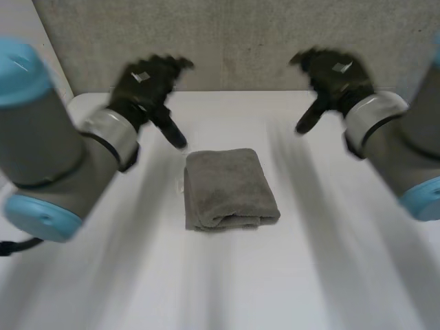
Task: Fold the towel.
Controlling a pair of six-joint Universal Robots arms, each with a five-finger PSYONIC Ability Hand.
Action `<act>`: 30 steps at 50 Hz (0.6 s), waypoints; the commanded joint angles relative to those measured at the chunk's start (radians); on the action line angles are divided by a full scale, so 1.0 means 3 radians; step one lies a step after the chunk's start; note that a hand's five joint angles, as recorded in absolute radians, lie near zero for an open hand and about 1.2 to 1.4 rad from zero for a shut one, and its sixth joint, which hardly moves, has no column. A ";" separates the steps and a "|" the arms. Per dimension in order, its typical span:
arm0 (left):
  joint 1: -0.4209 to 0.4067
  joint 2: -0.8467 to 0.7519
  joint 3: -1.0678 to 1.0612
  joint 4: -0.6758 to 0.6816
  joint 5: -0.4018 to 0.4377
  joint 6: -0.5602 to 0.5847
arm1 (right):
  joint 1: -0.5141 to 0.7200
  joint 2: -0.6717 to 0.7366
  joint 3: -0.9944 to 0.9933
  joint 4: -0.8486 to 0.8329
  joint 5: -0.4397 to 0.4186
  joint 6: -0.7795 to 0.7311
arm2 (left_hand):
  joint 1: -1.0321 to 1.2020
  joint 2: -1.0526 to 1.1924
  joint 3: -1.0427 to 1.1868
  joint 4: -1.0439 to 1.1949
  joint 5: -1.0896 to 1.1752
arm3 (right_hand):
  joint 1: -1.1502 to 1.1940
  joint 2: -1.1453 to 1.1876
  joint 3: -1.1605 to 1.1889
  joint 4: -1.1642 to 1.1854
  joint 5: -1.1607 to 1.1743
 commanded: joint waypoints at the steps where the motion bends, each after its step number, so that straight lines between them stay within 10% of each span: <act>1: 0.0136 0.0314 0.0314 -0.0643 -0.0329 -0.0234 | -0.0133 -0.0320 -0.0051 0.0303 0.0432 0.0031 | -0.0258 -0.0265 -0.0197 -0.0274 -0.0700 | -0.0184 -0.0247 -0.0228 -0.0260 -0.0198; 24: 0.0182 0.0334 0.0437 -0.1110 -0.0427 -0.0270 | -0.0112 -0.0325 -0.0056 0.0344 0.0387 0.0020 | -0.0258 -0.0265 -0.0197 -0.0274 -0.0700 | -0.0184 -0.0247 -0.0228 -0.0260 -0.0198; 30: 0.0182 0.0339 0.0427 -0.1069 -0.0416 -0.0265 | -0.0092 -0.0223 -0.0015 0.0298 -0.0036 0.0015 | -0.0258 -0.0265 -0.0197 -0.0274 -0.0700 | -0.0184 -0.0247 -0.0228 -0.0260 -0.0198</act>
